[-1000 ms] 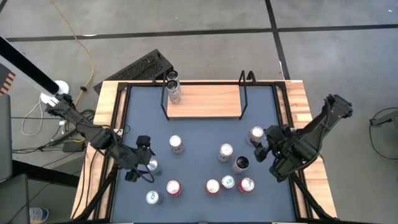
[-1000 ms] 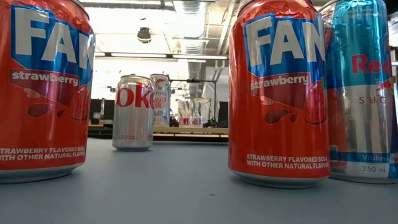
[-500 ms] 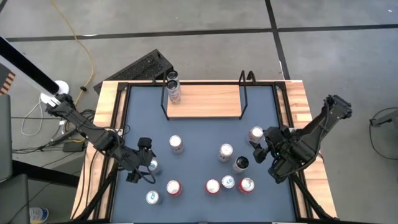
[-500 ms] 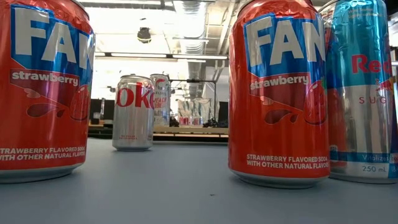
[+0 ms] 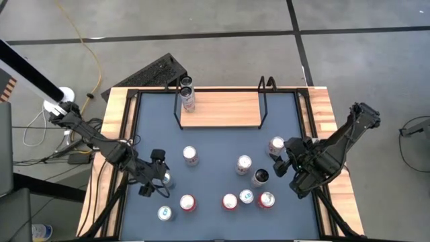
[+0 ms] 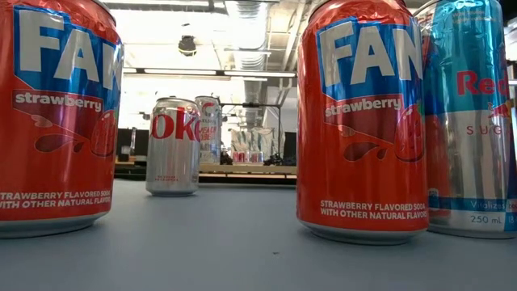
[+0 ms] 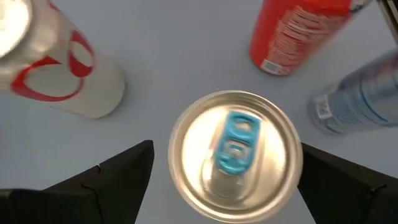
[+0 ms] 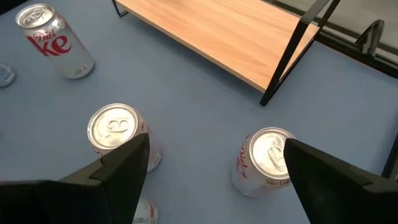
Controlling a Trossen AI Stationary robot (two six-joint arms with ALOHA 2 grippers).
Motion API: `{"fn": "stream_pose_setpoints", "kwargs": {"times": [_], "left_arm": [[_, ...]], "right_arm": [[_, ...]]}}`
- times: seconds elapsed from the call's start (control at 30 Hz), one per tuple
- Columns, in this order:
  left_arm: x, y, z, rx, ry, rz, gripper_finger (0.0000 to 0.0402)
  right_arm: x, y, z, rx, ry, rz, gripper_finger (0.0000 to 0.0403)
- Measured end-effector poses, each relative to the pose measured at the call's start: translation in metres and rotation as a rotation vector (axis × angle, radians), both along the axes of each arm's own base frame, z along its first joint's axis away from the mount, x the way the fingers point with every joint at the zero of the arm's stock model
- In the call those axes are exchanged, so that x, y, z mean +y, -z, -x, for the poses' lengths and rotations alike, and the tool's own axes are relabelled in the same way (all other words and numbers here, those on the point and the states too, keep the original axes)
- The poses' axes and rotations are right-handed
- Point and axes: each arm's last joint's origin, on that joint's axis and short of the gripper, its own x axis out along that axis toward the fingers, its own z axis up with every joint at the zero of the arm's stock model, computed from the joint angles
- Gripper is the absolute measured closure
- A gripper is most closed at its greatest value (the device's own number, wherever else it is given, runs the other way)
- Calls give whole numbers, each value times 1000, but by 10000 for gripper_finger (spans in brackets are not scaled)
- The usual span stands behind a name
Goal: Place canned beverage on shelf
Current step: Put the top blue soda can on the shelf
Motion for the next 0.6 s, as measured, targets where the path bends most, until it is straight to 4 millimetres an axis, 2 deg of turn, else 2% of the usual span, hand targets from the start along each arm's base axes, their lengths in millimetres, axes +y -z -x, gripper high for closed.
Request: {"fn": "stream_pose_setpoints", "kwargs": {"times": [0.23,0.6], "left_arm": [[0,0,0,0,22,-10,89],[0,0,-1,-23,3,-23,178]], "right_arm": [[0,0,0,-5,0,-5,51],[1,0,-1,-7,0,-7,51]]}}
